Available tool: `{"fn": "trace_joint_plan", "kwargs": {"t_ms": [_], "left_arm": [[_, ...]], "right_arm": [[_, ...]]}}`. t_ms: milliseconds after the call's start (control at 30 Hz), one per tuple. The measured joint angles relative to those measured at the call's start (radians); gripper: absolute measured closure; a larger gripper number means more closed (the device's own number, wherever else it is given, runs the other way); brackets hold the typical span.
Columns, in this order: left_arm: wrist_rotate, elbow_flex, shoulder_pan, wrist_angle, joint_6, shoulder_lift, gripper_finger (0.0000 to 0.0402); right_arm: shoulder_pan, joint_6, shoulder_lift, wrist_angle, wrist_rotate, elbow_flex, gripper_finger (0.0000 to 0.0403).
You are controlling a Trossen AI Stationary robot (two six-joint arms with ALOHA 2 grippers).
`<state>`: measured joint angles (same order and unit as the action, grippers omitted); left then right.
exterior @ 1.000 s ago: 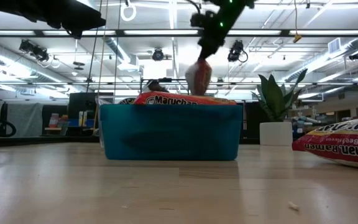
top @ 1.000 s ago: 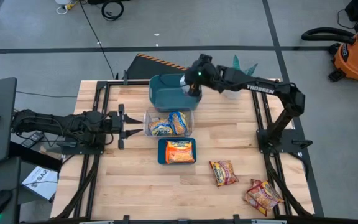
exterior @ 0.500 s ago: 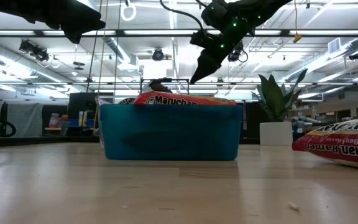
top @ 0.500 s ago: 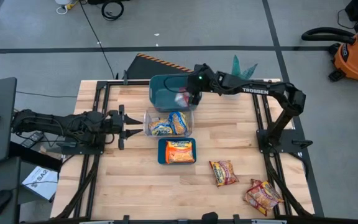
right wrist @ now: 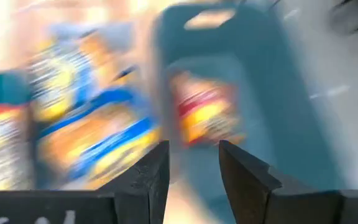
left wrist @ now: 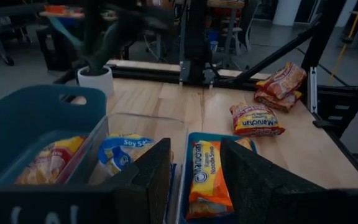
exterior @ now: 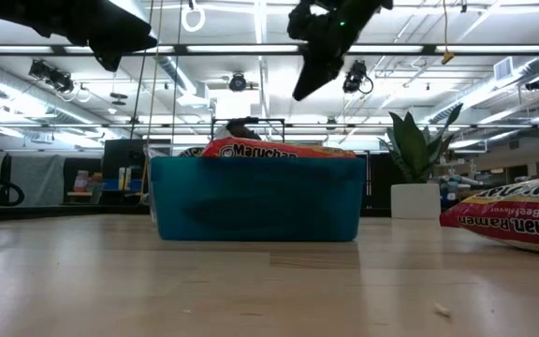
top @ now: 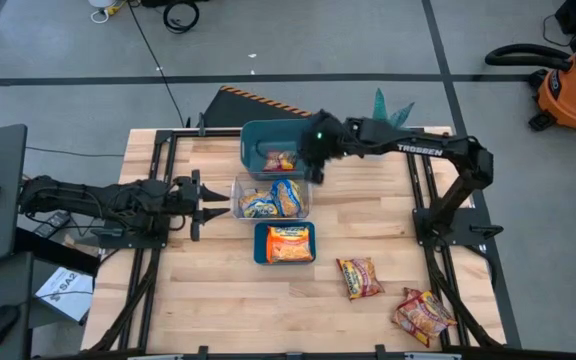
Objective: Sort Maruchan noodles
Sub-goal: Put the red noodle pack into the top blue bin
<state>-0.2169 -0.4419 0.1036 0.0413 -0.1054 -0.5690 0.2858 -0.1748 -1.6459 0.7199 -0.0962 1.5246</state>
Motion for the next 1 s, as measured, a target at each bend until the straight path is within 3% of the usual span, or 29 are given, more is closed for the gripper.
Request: {"fn": "trace_joint_plan", "kwargs": {"t_ms": [200,333,567,767,1000], "left_arm": [[0.000,0.000,0.000,0.038,-0.052,0.000,0.0256],[0.000,0.000,0.000,0.055,-0.074,0.000,0.0256],[0.000,0.001,0.000,0.061,-0.066,0.000,0.0256],[0.000,0.001,0.000,0.054,-0.040,0.000,0.0256],[0.000,0.001,0.000,0.038,-0.014,-0.001,0.0256]], "right_arm": [[-0.133,0.190,-0.001,0.196,0.175,-0.073,0.0257],[-0.260,0.272,-0.001,0.205,0.153,-0.173,0.0257],[-0.443,0.551,-0.004,0.046,0.162,-0.354,0.0255],[-0.514,0.790,-0.005,-0.001,0.170,-0.413,0.0224],[-0.550,0.897,-0.061,0.006,0.171,-0.405,0.0185]]}}
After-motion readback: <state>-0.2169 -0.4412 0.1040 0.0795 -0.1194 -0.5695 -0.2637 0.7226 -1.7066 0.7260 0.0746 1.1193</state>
